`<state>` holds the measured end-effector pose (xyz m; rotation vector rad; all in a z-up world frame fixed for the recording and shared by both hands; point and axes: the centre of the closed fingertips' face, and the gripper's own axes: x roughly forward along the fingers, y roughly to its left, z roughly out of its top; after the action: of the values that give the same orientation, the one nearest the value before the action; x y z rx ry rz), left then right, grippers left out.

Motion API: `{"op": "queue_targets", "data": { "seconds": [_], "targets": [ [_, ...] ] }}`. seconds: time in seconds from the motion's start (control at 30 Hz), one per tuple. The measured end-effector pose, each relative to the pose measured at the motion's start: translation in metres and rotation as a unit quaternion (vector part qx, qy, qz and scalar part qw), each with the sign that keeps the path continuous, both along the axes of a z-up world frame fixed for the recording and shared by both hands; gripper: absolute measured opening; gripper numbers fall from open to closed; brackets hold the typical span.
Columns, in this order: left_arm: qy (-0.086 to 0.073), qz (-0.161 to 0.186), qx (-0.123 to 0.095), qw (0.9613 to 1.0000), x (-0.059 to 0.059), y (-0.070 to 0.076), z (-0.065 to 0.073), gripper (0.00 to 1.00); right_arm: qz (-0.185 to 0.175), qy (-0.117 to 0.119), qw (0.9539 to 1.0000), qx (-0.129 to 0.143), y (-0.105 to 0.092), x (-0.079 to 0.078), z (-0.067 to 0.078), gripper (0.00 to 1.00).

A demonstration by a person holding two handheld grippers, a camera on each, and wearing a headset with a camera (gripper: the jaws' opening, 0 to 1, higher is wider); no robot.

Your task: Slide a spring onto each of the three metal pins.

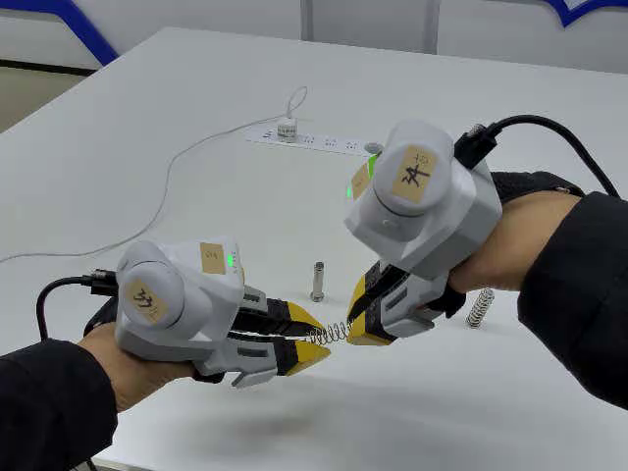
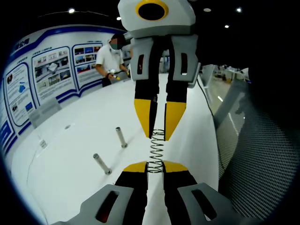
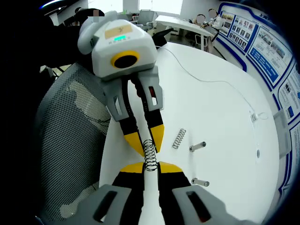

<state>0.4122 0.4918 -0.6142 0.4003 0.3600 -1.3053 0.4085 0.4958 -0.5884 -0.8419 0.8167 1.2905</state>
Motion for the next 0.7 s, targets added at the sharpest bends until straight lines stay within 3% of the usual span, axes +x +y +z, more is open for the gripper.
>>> {"op": "queue_targets", "data": {
  "seconds": [0.27,0.7],
  "targets": [
    [0.001,-0.002,-0.002,1.0,-0.001,-0.001,0.001,0.12,0.01,-0.008,0.9996,0.025,0.015,-0.002,0.011,0.11],
    [0.004,-0.008,-0.002,1.0,-0.004,-0.002,-0.001,0.12,0.022,-0.015,0.9993,0.027,0.023,-0.004,0.012,0.11]
  ]
}}
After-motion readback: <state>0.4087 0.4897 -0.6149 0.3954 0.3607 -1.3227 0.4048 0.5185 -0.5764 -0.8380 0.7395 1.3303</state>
